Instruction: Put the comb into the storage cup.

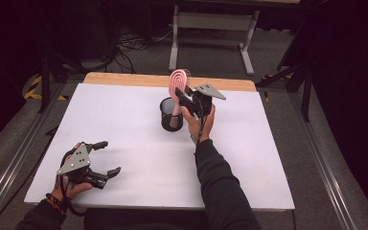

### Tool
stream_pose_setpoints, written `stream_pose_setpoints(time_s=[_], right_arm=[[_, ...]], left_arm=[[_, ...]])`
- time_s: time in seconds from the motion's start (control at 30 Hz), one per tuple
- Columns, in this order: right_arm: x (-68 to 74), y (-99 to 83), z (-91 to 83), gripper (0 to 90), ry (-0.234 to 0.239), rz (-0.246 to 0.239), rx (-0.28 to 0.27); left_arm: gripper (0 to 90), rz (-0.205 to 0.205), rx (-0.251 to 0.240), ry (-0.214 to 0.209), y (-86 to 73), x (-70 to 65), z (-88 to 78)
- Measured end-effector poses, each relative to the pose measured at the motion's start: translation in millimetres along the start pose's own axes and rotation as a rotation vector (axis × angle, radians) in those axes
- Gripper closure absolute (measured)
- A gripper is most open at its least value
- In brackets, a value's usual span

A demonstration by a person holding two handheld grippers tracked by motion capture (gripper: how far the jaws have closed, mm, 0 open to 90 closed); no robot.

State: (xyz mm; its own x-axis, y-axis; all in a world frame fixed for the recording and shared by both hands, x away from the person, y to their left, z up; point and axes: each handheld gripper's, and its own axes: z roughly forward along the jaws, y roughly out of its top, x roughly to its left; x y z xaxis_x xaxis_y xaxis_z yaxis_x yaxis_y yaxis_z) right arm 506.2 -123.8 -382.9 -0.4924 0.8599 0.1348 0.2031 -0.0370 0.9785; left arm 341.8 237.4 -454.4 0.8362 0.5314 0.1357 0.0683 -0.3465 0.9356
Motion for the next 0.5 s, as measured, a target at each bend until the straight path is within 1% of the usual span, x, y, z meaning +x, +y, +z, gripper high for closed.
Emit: stream_pose_setpoints(time_s=[0.27, 0.4, 0.5], right_arm=[[0.4, -0.1, 0.1, 57.8, -0.013, -0.012, 0.015], [1.1, 0.8, -0.2, 57.7, -0.014, -0.023, 0.02], [0.9, 0.8, -0.4, 55.8, -0.013, -0.022, 0.023]], left_arm=[[4.8, -0.001, -0.006, 0.003, 0.5, 0.9, -1.5], [4.8, 0.001, -0.001, 0.0, 0.7, 1.0, -1.4], [4.7, 0.001, -0.002, 0.002, 1.0, 1.9, -2.1]])
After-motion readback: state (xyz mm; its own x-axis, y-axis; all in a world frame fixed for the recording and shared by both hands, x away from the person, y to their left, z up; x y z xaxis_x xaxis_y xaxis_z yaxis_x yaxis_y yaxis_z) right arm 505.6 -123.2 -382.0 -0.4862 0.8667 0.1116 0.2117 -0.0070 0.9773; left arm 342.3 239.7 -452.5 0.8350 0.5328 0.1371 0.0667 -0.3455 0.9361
